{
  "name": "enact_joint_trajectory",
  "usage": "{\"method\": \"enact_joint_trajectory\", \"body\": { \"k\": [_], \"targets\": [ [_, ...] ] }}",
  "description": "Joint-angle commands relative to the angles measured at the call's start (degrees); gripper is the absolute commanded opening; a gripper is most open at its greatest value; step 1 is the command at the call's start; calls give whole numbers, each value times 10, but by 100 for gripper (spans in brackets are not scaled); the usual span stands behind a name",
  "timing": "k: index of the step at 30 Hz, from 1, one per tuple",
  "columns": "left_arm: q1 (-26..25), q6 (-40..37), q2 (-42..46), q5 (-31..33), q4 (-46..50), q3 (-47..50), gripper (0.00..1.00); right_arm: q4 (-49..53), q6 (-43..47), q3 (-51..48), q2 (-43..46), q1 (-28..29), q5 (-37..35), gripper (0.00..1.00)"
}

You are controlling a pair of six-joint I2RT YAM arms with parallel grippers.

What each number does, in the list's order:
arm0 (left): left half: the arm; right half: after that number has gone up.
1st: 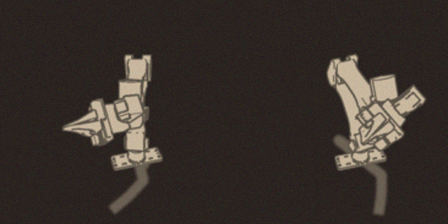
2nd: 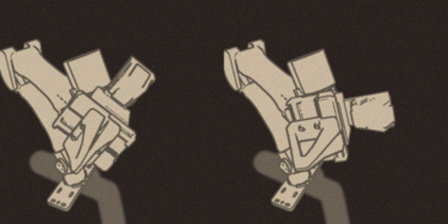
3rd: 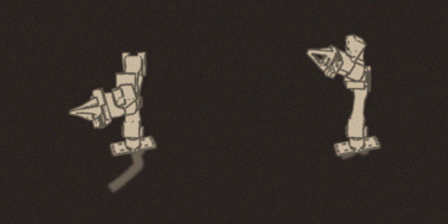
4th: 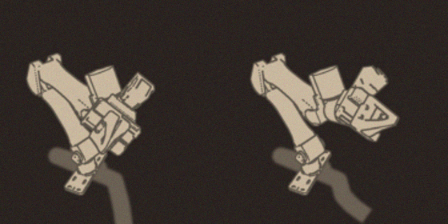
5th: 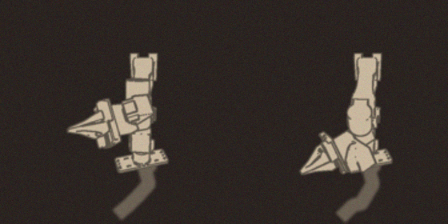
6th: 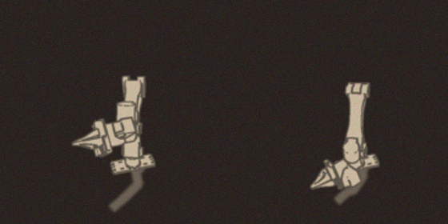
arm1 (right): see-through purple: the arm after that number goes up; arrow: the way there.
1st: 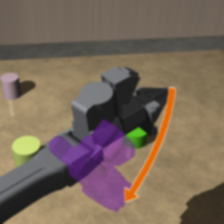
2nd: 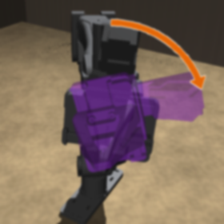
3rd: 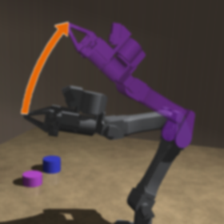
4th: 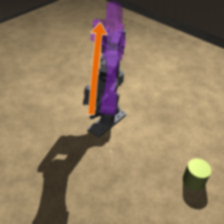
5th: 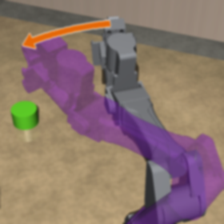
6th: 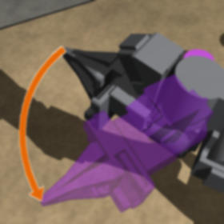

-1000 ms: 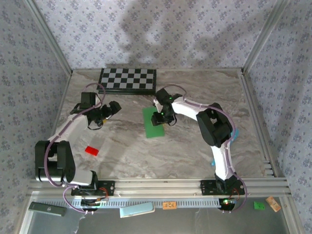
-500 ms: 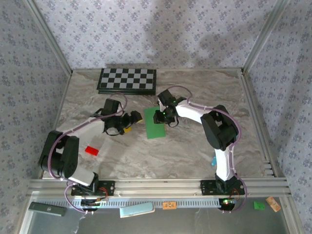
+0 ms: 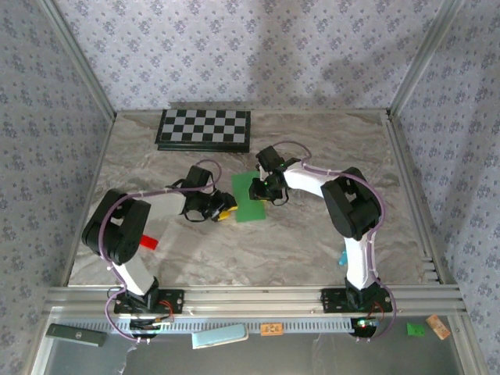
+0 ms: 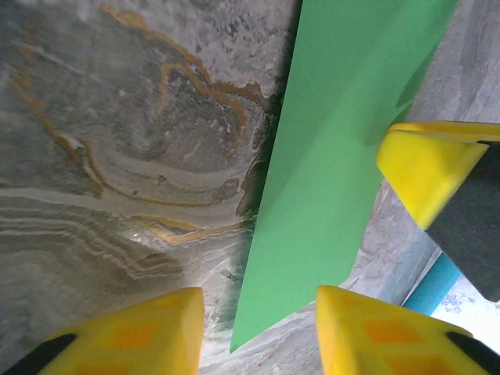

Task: Fold a paper plane with a square sheet of paper (pick it up from the middle)
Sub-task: Third fold the triangle at the center of the table.

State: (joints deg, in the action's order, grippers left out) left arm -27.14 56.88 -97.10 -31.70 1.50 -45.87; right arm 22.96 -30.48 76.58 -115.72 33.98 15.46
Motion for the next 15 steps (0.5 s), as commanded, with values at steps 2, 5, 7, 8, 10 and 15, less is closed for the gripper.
{"method": "enact_joint_trajectory", "body": {
  "k": [2,5,7,8,10,15],
  "targets": [
    [-7,8,-19,-14,-15,-29,35,29,-11,-30,-37,-5,-17,30],
    [-10,8,-32,-15,-12,-35,32,27,-12,-29,-38,-7,-16,30],
    [-12,6,-39,-15,-8,-42,31,27,-12,-29,-39,-8,-15,30],
    [-13,5,-43,-15,-7,-45,30,27,-12,-29,-40,-8,-14,30],
    [-14,4,-47,-13,-3,-48,30,27,-12,-29,-41,-8,-14,30],
    [-16,-10,-59,-16,17,-61,31,27,-12,-30,-42,-10,-12,30]
  ]
}}
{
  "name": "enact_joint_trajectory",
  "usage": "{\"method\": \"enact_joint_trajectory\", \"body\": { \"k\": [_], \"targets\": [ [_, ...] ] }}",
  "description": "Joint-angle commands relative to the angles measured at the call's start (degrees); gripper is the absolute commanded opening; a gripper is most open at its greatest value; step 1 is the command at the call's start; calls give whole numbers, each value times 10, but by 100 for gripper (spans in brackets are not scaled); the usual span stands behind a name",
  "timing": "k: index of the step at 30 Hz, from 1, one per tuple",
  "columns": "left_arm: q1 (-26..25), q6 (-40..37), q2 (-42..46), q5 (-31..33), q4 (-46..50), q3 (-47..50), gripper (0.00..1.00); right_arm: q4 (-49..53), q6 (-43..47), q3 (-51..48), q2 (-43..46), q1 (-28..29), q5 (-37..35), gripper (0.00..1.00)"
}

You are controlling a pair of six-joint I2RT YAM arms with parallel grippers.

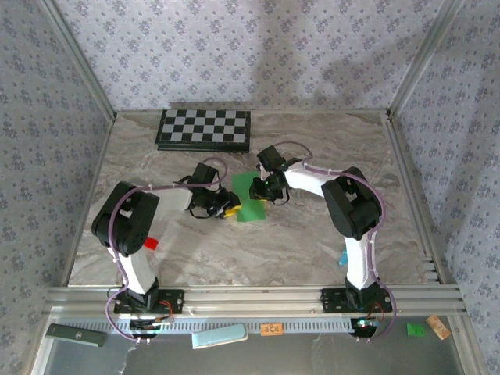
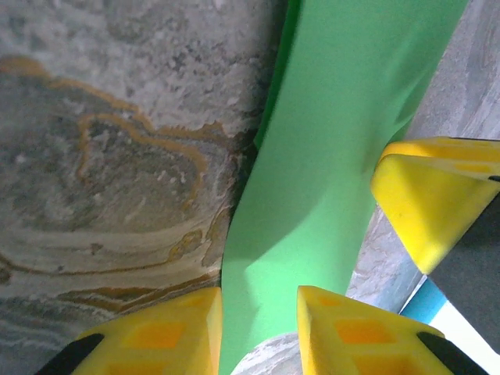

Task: Fold a paper plane with a square sheet of paper (pick it up from the middle)
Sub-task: Third fold the triangle at the center of the table.

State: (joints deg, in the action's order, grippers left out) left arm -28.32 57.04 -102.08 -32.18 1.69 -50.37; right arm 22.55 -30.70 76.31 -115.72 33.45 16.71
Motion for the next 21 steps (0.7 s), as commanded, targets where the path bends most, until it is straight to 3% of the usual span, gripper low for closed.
{"method": "enact_joint_trajectory", "body": {
  "k": [1,10,17,21],
  "targets": [
    [-5,-12,-11,-10,16,-17,31,32,-9,-27,-42,-5,-25,30],
    [-5,-48,6,24,70,-34,33,34,-11,-27,-46,-7,-22,30],
    [-4,4,-11,-65,-54,-13,30,31,-13,-27,-46,-9,-19,30],
    [4,12,-3,-77,-85,-7,28,30,-14,-30,-43,-9,-16,30]
  ]
}}
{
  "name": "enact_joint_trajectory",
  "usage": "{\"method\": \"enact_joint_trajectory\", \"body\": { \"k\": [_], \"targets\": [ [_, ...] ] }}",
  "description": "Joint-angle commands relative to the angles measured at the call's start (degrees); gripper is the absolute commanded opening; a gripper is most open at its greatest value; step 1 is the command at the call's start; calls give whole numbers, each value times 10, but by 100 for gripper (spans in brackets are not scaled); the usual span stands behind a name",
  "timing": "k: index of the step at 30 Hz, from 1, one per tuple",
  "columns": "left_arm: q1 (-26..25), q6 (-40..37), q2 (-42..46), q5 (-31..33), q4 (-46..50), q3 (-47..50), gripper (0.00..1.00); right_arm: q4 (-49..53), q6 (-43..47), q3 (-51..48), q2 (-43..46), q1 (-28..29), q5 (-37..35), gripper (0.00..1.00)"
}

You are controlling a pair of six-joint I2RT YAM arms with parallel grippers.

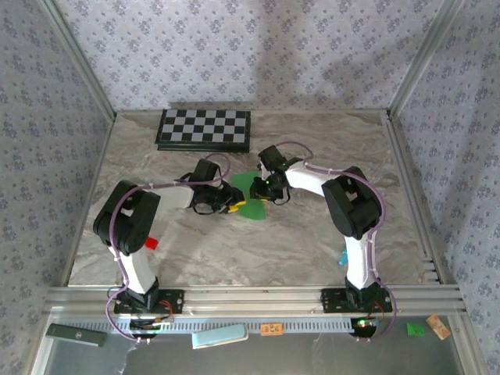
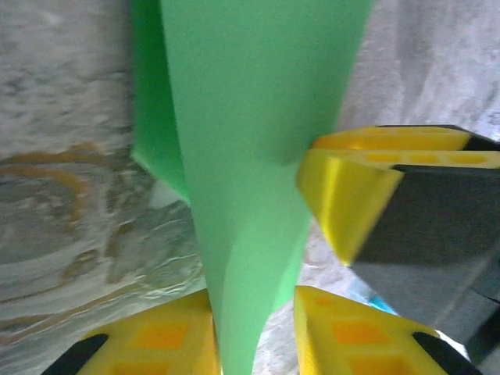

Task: Fold a paper plane with a square sheet of paper (pick it up from the middle)
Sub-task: Third fold the triangle at the center of the table.

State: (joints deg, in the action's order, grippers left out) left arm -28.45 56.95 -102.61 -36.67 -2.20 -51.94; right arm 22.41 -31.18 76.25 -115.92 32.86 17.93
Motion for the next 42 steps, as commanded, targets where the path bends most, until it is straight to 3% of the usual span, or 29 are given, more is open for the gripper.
{"method": "enact_joint_trajectory", "body": {
  "k": [1,16,25,28,31,38,42],
  "targets": [
    [8,12,3,-32,-46,10,28,30,-9,-29,-41,-4,-27,30],
    [26,20,-36,-32,-43,-3,22,12,-11,-38,-31,-9,-11,31],
    [33,48,-45,-39,-66,9,6,-29,19,-38,20,-16,-8,36],
    [36,59,-41,-41,-74,11,0,-58,43,-49,58,-18,-15,44],
    [37,63,-33,-41,-72,10,0,-101,74,-74,101,-15,-31,57],
    [37,78,-26,-44,-65,2,0,-221,180,-199,227,19,-145,89],
    [38,88,-22,-46,-65,-1,0,-299,264,-262,267,35,-150,92]
  ]
}}
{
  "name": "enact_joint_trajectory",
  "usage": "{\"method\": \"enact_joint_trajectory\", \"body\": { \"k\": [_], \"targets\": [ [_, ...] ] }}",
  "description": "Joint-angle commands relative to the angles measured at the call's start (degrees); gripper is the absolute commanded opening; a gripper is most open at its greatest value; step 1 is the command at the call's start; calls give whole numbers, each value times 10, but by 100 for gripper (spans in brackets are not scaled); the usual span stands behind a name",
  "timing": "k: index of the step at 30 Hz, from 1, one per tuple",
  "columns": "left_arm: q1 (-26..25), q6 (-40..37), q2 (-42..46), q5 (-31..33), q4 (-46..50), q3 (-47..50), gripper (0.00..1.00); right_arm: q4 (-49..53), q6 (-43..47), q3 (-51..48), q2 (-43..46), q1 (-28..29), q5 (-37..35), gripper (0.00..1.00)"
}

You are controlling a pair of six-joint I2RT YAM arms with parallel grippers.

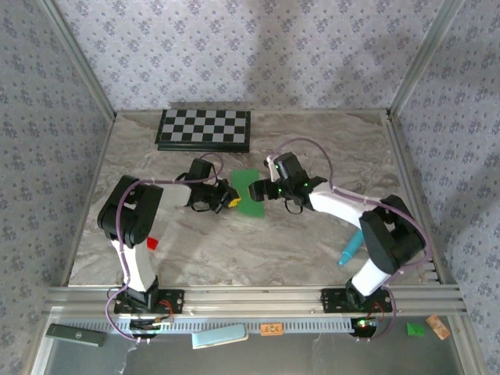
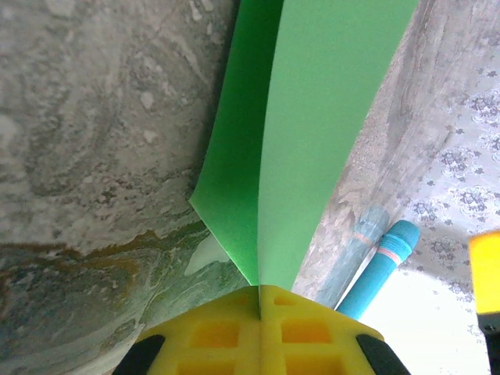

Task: Fold a paper plane with a square sheet of paper (pick it up from the middle)
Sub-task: Third fold the triangle at the center of the table.

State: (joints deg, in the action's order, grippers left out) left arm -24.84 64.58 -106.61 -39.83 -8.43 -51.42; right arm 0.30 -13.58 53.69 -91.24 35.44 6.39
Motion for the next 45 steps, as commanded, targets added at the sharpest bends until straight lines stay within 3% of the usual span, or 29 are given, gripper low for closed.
{"method": "enact_joint_trajectory", "body": {
  "k": [1,10,17,26,38,45],
  "targets": [
    [2,13,18,-15,-3,-6,0,-99,110,-51,25,15,-36,92],
    [1,21,19,-20,1,-9,0,-191,293,-125,25,75,-9,86],
    [1,21,18,-20,3,-10,0,-227,343,-131,-30,102,-24,81],
    [1,22,17,-22,4,-10,0,-272,356,-120,-79,113,-52,77],
    [1,14,14,-24,7,-10,0,-298,350,-123,-71,107,-43,44],
    [1,13,12,-23,8,-10,0,-292,349,-125,-62,108,-20,38]
  ]
}}
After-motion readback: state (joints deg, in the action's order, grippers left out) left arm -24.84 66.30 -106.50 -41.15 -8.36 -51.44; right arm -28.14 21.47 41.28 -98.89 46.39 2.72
